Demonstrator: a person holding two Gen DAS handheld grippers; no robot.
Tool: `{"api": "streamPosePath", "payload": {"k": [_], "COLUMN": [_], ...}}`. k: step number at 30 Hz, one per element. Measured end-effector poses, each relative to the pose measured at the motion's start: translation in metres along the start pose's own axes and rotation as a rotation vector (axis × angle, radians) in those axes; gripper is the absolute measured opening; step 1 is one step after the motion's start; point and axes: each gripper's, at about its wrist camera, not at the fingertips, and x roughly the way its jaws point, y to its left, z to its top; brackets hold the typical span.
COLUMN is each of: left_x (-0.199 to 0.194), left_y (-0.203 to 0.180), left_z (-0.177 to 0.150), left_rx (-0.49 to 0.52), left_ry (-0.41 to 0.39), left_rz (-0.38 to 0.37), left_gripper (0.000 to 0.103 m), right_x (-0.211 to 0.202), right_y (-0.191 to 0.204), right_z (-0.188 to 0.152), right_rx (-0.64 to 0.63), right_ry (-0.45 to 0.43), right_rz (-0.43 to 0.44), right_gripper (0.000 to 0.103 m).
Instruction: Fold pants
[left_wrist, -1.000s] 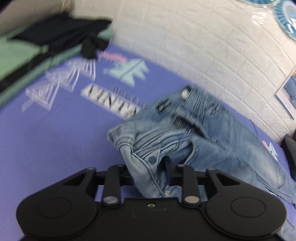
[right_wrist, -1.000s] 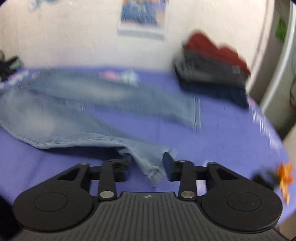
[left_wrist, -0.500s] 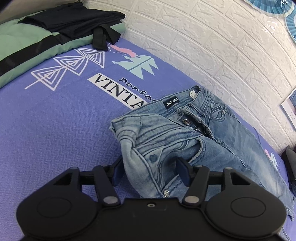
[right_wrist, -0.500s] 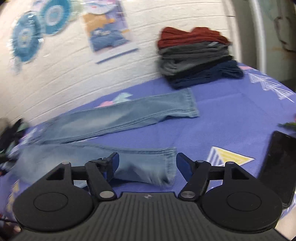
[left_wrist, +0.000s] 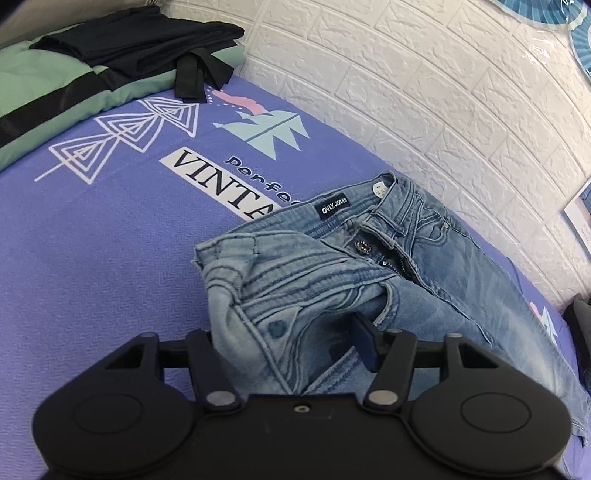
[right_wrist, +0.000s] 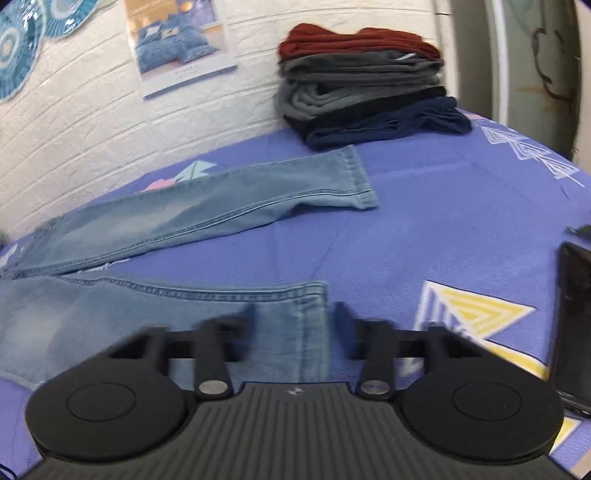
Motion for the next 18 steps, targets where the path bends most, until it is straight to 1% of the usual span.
{"api": "streamPosePath", "payload": {"k": [1, 2, 4, 5, 7, 8, 9, 11, 13, 15, 16, 17, 18], "left_x": [0.001, 0.002, -0.009, -0.015, -0.026, -0.031, -0.035, -0.037, -0.028, -0.013, -0.013, -0.015, -0.017], "left_y": [-0.002, -0.004, -0.005, -0.005, -0.001, -0.001, -0.004, -0.011, -0.012, -0.009, -0.007, -0.005, -0.004], "left_z": [0.001, 0.003, 0.007, 0.01, 0.014, 0.015, 0.014, 0.008, -0.005, -0.023, -0.031, -0.034, -0.034], "left_rx": [0.009, 0.01, 0.005, 0.006, -0.033, -0.038, -0.018, 0.048, 0.099, 0.133, 0.149, 0.157, 0.159], "left_ry": [0.005, 0.022, 0.013, 0.011, 0.037, 0.045, 0.048, 0.058, 0.093, 0.131, 0.095, 0.06, 0.055], "left_rz": [-0.006, -0.031, -0.05, -0.067, -0.132, -0.161, -0.167, -0.137, -0.092, -0.051, -0.058, -0.069, -0.072], "left_gripper": [0.047, 0.0, 0.0, 0.0, 0.0, 0.0, 0.0, 0.0, 0.0, 0.0, 0.0, 0.013, 0.021], "right_x": [-0.008, -0.02, -0.048, -0.062, -0.084, -0.092, -0.097, -0.094, -0.076, -0.056, -0.048, -0.046, -0.046], "right_y": [0.001, 0.002, -0.003, -0.007, -0.012, -0.015, -0.019, -0.028, -0.034, -0.04, -0.041, -0.041, -0.038], "right_z": [0.006, 0.012, 0.023, 0.027, 0.032, 0.032, 0.031, 0.024, 0.01, -0.011, -0.02, -0.026, -0.025], "right_rx": [0.0, -0.013, -0.015, -0.014, -0.039, -0.05, -0.055, -0.043, -0.044, -0.036, -0.037, -0.048, -0.069], "right_ry": [-0.019, -0.048, -0.103, -0.116, -0.128, -0.128, -0.115, -0.061, 0.026, 0.083, 0.096, 0.064, 0.05], "right_rz": [0.002, 0.002, -0.008, -0.015, -0.071, -0.096, -0.108, -0.115, -0.137, -0.163, -0.173, -0.183, -0.191], "right_gripper": [0.015, 0.014, 0.014, 0.014, 0.014, 0.014, 0.014, 0.014, 0.014, 0.015, 0.017, 0.017, 0.027]}}
